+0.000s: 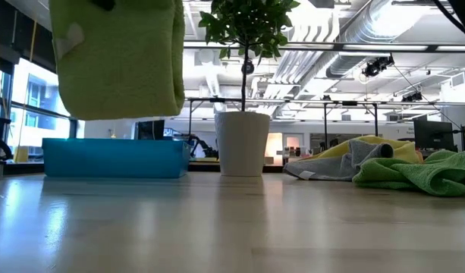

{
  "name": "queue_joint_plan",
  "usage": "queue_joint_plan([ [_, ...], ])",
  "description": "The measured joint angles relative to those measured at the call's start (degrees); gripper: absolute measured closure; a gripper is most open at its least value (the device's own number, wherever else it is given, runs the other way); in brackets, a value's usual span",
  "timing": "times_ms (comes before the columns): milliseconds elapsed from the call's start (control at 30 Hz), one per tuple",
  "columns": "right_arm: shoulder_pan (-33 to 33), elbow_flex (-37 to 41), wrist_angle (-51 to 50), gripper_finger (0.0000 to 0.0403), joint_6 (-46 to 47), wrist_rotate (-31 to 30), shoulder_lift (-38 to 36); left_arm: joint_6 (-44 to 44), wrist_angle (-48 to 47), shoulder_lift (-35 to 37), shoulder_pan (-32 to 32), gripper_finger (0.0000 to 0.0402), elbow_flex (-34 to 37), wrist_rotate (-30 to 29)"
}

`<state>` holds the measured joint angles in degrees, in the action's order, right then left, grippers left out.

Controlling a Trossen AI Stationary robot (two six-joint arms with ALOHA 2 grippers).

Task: Fold microfiber towels
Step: Put the light green towel into the blue bin

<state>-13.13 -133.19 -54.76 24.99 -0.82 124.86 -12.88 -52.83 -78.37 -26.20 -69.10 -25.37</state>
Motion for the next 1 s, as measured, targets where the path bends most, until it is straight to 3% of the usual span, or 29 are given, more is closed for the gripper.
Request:
queue_joint_plan([
  [233, -0.58, -0.02, -8.57, 0.0252, -4.31, -6.50, -7.11, 0.00, -3.94, 0.08, 1.00, 0.0396, 0.00, -0.61],
  [433, -2.92, -0.02, -20.54, 0.0265, -3.14, -15.17, -10.75, 0.97, -11.16, 2.00, 6.71, 0.0399, 0.11, -1.78],
  [633, -4.61, 0.22, -36.09, 0.0265, 1.35, -24.06, -11.91, 7.38, -12.11, 5.97, 15.79, 0.0400, 0.02, -4.06],
  [800, -4.52, 3.34, -35.13, 0.0265, -1.53, -25.58, -14.67, 13.96, -13.39, 9.59, 24.97, 0.0399, -0.01, -9.15],
  [1000, -3.52, 16.47, -35.44, 0.0265, -0.25, -26.95, -22.18, 24.46, -12.26, 12.14, 37.43, 0.0396, 0.11, -11.42],
])
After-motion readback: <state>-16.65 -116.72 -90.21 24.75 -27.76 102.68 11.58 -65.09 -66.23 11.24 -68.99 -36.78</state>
